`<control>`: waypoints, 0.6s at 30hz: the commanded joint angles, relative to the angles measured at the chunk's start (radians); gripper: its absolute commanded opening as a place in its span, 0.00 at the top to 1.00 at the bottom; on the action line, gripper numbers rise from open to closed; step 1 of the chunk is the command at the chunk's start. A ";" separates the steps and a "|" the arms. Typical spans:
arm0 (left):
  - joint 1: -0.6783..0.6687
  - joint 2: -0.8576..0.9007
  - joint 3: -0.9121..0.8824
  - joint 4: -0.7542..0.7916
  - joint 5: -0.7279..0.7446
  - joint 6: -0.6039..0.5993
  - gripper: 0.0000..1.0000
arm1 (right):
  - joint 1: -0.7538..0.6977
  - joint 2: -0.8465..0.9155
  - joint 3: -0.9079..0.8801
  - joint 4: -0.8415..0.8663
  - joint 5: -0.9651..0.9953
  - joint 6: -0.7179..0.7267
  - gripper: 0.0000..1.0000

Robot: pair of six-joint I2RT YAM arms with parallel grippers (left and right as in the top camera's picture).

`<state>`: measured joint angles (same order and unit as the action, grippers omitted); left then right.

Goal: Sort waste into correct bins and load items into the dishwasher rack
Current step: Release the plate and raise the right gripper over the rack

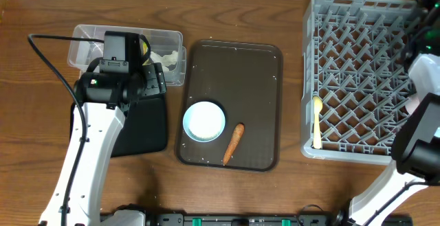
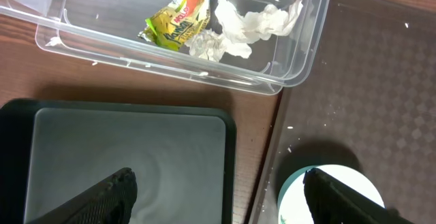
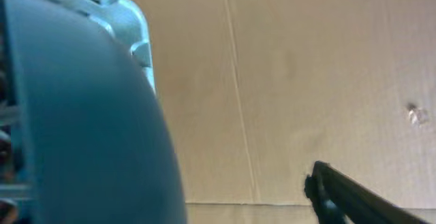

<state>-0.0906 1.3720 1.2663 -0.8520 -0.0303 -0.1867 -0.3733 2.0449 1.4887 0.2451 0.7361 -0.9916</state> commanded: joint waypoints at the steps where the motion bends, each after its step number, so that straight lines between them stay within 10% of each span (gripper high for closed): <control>1: 0.003 -0.005 0.005 0.000 -0.008 -0.010 0.20 | 0.006 -0.006 0.003 0.000 0.072 0.162 0.11; 10: 0.003 -0.005 0.005 0.000 -0.008 -0.010 0.20 | 0.008 -0.168 0.003 -0.042 -0.033 0.286 0.06; 18: 0.003 -0.005 0.005 0.000 -0.008 -0.010 0.20 | 0.008 -0.349 0.003 -0.450 -0.517 0.492 0.06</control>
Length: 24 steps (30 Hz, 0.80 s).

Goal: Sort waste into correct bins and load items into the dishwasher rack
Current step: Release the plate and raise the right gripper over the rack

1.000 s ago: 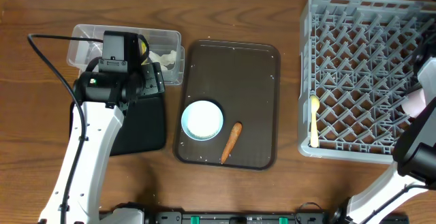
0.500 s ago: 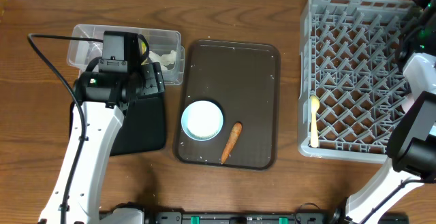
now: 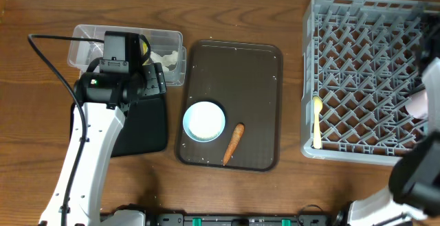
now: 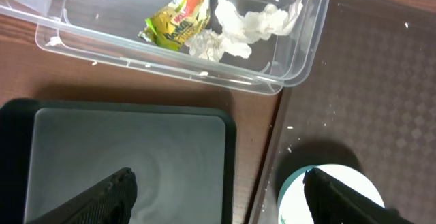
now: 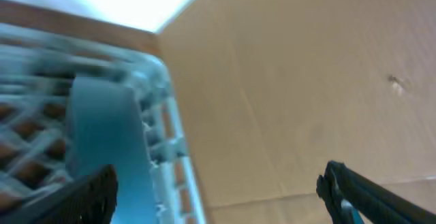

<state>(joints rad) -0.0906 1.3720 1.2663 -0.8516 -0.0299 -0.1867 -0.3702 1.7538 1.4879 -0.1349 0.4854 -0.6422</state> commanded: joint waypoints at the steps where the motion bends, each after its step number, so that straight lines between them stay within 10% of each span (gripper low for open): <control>1: 0.003 -0.005 0.005 0.000 -0.008 -0.010 0.20 | 0.005 -0.074 0.004 -0.127 -0.354 0.179 0.07; 10: 0.003 -0.005 0.005 0.000 -0.008 -0.010 0.19 | 0.006 -0.116 0.004 -0.538 -0.808 0.469 0.16; 24: 0.003 -0.002 0.005 -0.010 -0.008 -0.010 0.19 | 0.242 -0.116 0.001 -0.795 -0.886 0.474 0.16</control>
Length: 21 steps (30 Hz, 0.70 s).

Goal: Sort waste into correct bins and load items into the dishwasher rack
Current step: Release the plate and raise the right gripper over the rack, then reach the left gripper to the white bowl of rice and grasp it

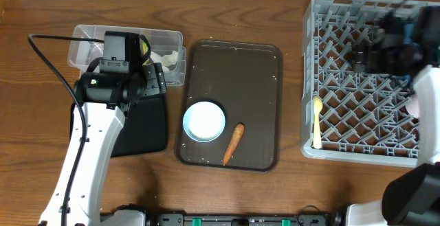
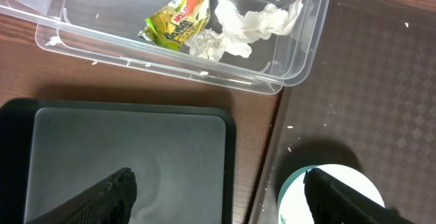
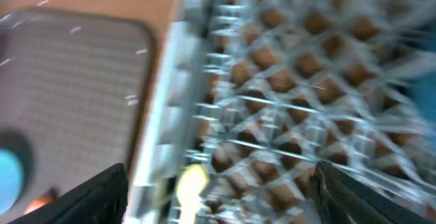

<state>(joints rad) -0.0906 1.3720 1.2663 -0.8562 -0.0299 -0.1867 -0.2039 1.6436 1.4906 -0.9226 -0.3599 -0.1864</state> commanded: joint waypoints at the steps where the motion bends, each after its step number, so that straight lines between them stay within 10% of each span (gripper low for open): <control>1: 0.003 -0.002 0.005 -0.008 -0.008 -0.010 0.19 | 0.111 -0.005 -0.002 -0.009 -0.035 0.018 0.15; 21: -0.254 0.072 -0.012 -0.035 0.108 -0.135 0.19 | 0.335 -0.005 -0.003 -0.002 0.179 0.141 0.10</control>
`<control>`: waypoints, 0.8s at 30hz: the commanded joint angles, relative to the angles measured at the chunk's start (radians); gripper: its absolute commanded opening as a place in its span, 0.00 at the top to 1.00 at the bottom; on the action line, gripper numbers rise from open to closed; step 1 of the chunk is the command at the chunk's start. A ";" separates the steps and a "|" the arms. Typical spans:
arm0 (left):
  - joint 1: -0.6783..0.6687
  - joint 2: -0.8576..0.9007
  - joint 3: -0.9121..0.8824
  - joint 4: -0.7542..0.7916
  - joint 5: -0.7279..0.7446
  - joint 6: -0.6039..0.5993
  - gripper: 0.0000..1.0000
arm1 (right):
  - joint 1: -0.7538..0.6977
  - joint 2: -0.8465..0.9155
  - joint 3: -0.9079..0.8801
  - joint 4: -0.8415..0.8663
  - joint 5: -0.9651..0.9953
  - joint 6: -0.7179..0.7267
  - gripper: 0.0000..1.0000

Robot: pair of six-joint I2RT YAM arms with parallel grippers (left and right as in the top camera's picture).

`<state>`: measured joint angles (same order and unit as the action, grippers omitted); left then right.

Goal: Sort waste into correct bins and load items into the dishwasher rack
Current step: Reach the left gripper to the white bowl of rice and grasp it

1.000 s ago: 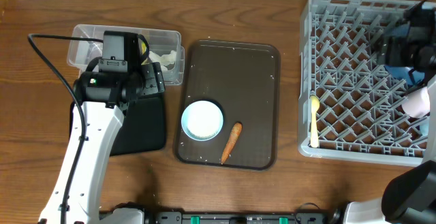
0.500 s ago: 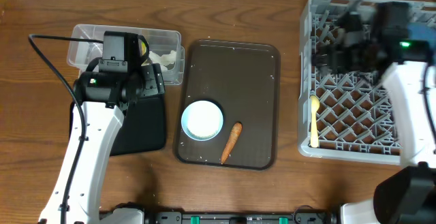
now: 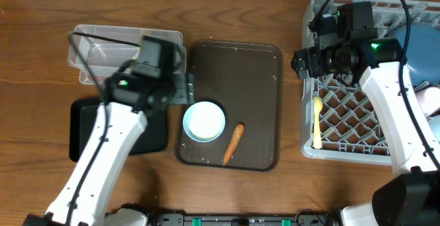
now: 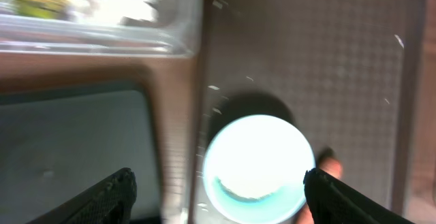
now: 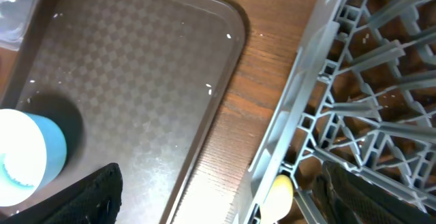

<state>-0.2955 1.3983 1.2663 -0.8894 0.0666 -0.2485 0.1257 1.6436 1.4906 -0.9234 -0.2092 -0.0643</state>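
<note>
A light-blue cup (image 3: 204,121) stands upright on the dark brown tray (image 3: 234,68), with a carrot (image 3: 234,143) lying to its right. My left gripper (image 4: 218,207) hangs open and empty right over the cup (image 4: 259,159), by the tray's left edge. My right gripper (image 5: 221,193) is open and empty above the left rim of the grey dishwasher rack (image 3: 364,82). Its view shows the tray (image 5: 136,81), the cup (image 5: 27,156) and the rack's rim (image 5: 320,94). A yellow spoon (image 3: 317,119) and a blue plate (image 3: 421,37) sit in the rack.
A clear bin (image 3: 103,44) holding wrappers and tissue stands at the back left, partly under my left arm. A black bin (image 3: 89,126) lies in front of it. Something pale pink (image 3: 433,99) shows at the rack's right edge.
My left gripper has moved right, from over the black bin to over the cup on the tray. My right gripper has moved left, from above the rack's middle to its left rim.
My right gripper was at the rack's far right corner with a blue plate filling its view. Then it was open, clear of the plate standing in the rack, then over the rack, now at the left rim. My left arm stayed still until the last moment.
</note>
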 commanded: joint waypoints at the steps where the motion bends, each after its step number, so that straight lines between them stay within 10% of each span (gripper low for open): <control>1: -0.071 0.065 -0.013 0.001 0.011 -0.092 0.19 | 0.005 -0.005 -0.003 -0.001 0.030 0.019 0.09; 18: -0.306 0.401 -0.013 0.149 0.003 -0.203 0.21 | 0.003 -0.005 -0.003 -0.005 0.030 0.019 0.09; 24: -0.312 0.449 -0.013 0.170 -0.045 -0.203 0.36 | 0.003 -0.005 -0.003 -0.011 0.030 0.019 0.09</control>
<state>-0.6067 1.8294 1.2644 -0.7242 0.0551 -0.4480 0.1257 1.6436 1.4906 -0.9310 -0.1833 -0.0578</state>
